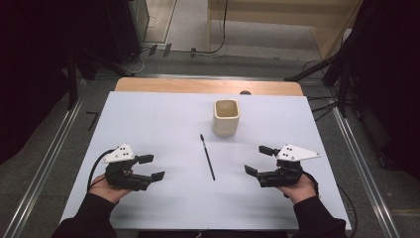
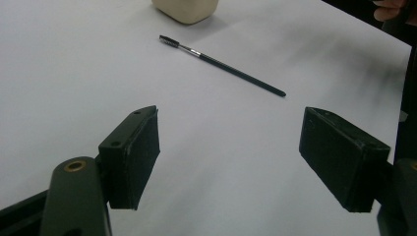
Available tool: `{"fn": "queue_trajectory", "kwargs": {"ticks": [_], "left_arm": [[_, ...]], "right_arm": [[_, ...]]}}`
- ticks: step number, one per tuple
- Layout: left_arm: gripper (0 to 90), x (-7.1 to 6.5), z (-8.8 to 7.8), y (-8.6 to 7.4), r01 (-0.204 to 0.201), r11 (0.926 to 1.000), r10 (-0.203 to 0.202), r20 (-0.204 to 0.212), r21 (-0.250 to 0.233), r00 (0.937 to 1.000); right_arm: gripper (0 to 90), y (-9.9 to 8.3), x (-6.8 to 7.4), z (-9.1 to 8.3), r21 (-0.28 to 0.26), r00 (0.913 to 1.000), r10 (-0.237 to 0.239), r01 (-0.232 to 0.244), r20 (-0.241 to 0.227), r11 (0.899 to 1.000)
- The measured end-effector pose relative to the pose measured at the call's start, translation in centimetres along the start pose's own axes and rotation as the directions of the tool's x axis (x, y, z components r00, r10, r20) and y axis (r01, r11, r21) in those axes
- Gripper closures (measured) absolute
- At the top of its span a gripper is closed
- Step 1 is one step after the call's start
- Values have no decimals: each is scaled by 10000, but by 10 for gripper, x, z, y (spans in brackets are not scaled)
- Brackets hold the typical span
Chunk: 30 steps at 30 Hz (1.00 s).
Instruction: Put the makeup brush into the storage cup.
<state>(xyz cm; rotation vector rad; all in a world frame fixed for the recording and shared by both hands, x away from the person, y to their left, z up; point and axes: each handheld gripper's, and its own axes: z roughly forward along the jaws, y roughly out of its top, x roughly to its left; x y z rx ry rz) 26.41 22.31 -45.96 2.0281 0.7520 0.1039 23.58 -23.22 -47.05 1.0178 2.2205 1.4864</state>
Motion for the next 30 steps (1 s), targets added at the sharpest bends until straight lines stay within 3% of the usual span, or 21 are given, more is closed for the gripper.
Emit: {"fn": "queue_trajectory", "kwargs": {"ticks": [30], "left_arm": [[239,0,0,0,-137,9998,135,127,138,9998]], "right_arm": [[146,12,5,36,16,9998,-185,186,-113,9998]]}}
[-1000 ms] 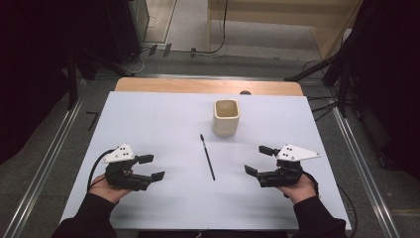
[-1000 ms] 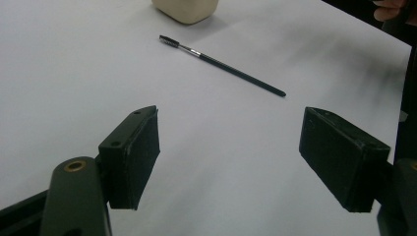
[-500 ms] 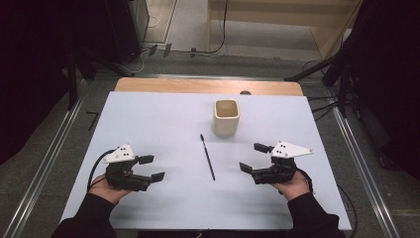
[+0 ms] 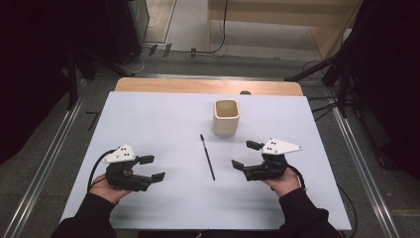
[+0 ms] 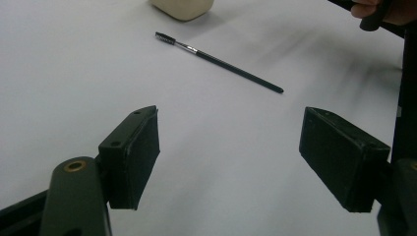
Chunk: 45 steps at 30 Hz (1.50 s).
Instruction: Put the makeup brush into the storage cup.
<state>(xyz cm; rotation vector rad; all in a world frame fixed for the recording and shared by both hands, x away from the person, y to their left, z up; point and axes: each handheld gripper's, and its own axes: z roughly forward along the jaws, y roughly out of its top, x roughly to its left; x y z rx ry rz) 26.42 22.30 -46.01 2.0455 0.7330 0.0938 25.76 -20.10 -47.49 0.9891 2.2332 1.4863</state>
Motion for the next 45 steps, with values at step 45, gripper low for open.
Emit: {"fn": "queue_trajectory", "kwargs": {"ticks": [45], "left_arm": [[239,0,3,-3,30,9998,-30,16,185,10000]], "right_arm": [[146,45,22,70,-210,9991,-411,409,-66,9989]]}}
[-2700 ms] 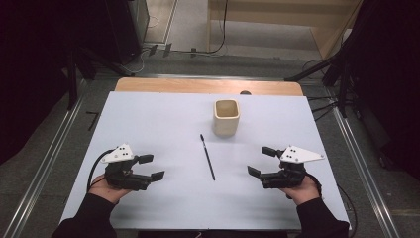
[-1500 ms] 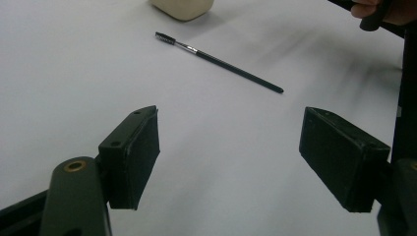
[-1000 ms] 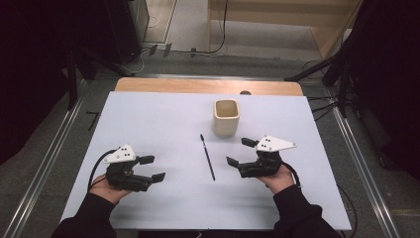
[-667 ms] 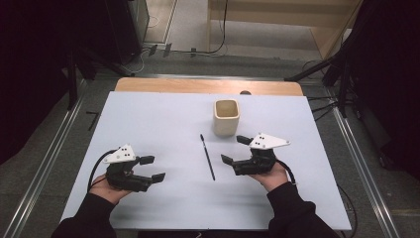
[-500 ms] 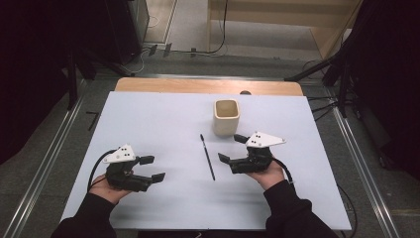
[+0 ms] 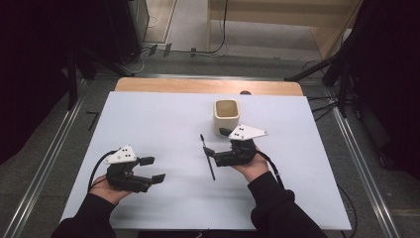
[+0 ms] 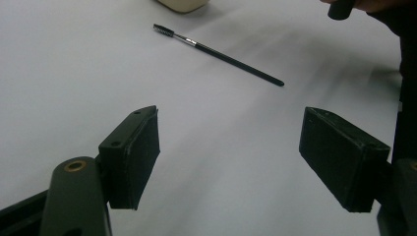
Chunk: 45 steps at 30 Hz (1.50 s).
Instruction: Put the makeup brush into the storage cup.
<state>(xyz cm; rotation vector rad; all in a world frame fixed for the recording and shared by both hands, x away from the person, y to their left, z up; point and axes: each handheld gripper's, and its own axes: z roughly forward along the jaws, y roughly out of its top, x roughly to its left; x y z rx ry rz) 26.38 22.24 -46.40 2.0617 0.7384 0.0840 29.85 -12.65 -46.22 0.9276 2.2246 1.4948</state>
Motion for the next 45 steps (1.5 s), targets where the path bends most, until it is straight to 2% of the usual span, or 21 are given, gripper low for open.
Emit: {"fn": "queue_trajectory", "kwargs": {"ticks": [5,8,13,15,16,17,19,23,24,25,31,33,34,35,37,39,40,41,42,43,45], "left_arm": [[239,1,0,0,-72,10000,71,34,50,10000],[241,0,0,0,-113,9999,113,5,66,9999],[241,0,1,0,-131,9998,131,15,113,9999],[242,0,1,0,-131,9998,131,1,114,9999],[242,0,1,0,-126,9999,126,-19,106,9999],[242,0,2,0,-90,9999,90,-19,104,10000],[243,1,2,0,-106,9998,106,-2,154,9999],[243,0,3,0,-120,9997,120,4,199,9999],[243,0,3,0,-120,9997,120,4,199,9999],[243,0,3,0,-118,9997,118,-6,194,9999],[242,0,3,0,-105,9997,105,1,230,9999],[243,0,3,0,-123,9995,123,-3,274,9999],[243,0,3,0,-123,9995,123,-3,274,9999],[243,1,3,-1,-130,9994,130,-7,335,9999],[242,1,3,-1,-145,9992,145,-9,361,9999],[243,1,3,-1,-138,9993,138,-15,357,9999],[242,1,3,-1,-149,9992,150,-14,375,9999],[242,1,3,-1,-152,9992,153,-19,371,9999],[243,1,3,-1,-152,9992,153,-19,371,9999],[242,1,3,-1,-146,9992,147,-17,362,9999],[242,1,3,-1,-148,9992,149,-5,372,9999]], "right_arm": [[141,8,0,9,434,9993,216,-202,-307,9989],[139,11,0,10,846,9996,-72,95,-276,9964],[139,19,-1,12,1777,9997,63,-23,-218,9841],[139,23,1,13,2274,9997,-12,69,-250,9738],[139,23,1,13,2274,9997,-12,69,-250,9738],[141,27,0,15,2875,9998,-67,121,-196,9577],[141,30,-1,18,3428,9997,-92,165,-230,9393],[142,33,-2,21,4116,9996,-28,145,-291,9112],[142,33,-2,21,4116,9996,-28,145,-291,9112],[142,35,-3,22,4467,9997,-57,158,-241,8946],[157,40,-5,26,5180,9994,-118,274,-335,8549],[176,42,-6,27,5555,9990,-150,356,-416,8307],[176,42,-6,27,5555,9990,-150,356,-416,8307],[191,42,-7,29,5833,9990,-79,328,-451,8116],[193,42,-7,31,6096,9989,-95,356,-460,7919],[194,44,-7,33,6436,9988,-92,375,-473,7645],[194,45,-7,34,6546,9990,-62,342,-451,7552],[194,46,-6,35,6742,9989,-42,347,-468,7377],[194,46,-6,35,6742,9989,-42,347,-468,7377],[194,49,-6,37,7047,9988,-88,401,-479,7083],[196,52,-6,39,7209,9990,-145,404,-421,6918]]}}
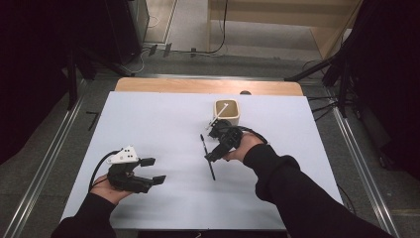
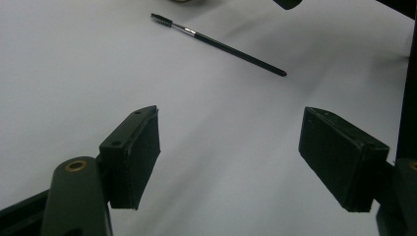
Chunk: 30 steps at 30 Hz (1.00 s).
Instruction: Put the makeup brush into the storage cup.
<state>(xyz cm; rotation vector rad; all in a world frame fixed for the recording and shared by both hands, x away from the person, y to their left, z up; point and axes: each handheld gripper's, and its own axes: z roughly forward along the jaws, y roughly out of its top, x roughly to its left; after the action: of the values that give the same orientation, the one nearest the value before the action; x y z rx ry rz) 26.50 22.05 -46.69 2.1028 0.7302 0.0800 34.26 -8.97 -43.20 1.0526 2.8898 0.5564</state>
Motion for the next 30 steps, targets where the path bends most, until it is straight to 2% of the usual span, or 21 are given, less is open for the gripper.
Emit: {"fn": "queue_trajectory", "kwargs": {"ticks": [1,2,5,7,9,15,16,19,25,26,27,30], "left_arm": [[242,0,0,0,0,10000,0,0,0,10000],[242,0,0,0,13,10000,-13,5,1,10000],[242,-1,0,0,12,10000,-12,17,-11,10000],[243,-1,0,0,3,10000,-3,15,-18,10000],[243,-1,0,0,-2,10000,2,16,-22,10000],[243,-1,0,0,-26,10000,26,29,18,10000],[243,-1,0,0,-1,10000,1,37,24,10000],[243,-1,1,-1,-16,10000,15,42,54,10000],[243,-1,2,-1,-125,9997,124,58,228,9999],[243,-1,1,-1,-109,9997,108,72,201,9999],[243,-1,1,-1,-108,9998,107,55,150,9999],[243,1,-1,-1,-26,10000,26,-13,65,10000]], "right_arm": [[196,0,0,0,0,10000,0,0,0,10000],[198,3,0,0,279,9999,84,-82,-76,9996],[208,5,0,0,368,9999,123,-119,-99,9993],[213,6,0,3,507,9989,437,-430,-141,9978],[218,6,1,5,477,9983,540,-529,-219,9975],[238,6,3,8,469,9941,1066,-1074,200,9931],[246,6,4,8,467,9891,1403,-1424,442,9887],[247,7,5,10,529,9841,1638,-1675,682,9844],[244,8,5,15,503,9751,2116,-2151,668,9753],[252,9,6,17,523,9673,2302,-2367,1066,9702],[252,9,6,18,464,9641,2310,-2387,1308,9700],[262,8,7,20,340,9505,2647,-2735,1627,9613]]}}
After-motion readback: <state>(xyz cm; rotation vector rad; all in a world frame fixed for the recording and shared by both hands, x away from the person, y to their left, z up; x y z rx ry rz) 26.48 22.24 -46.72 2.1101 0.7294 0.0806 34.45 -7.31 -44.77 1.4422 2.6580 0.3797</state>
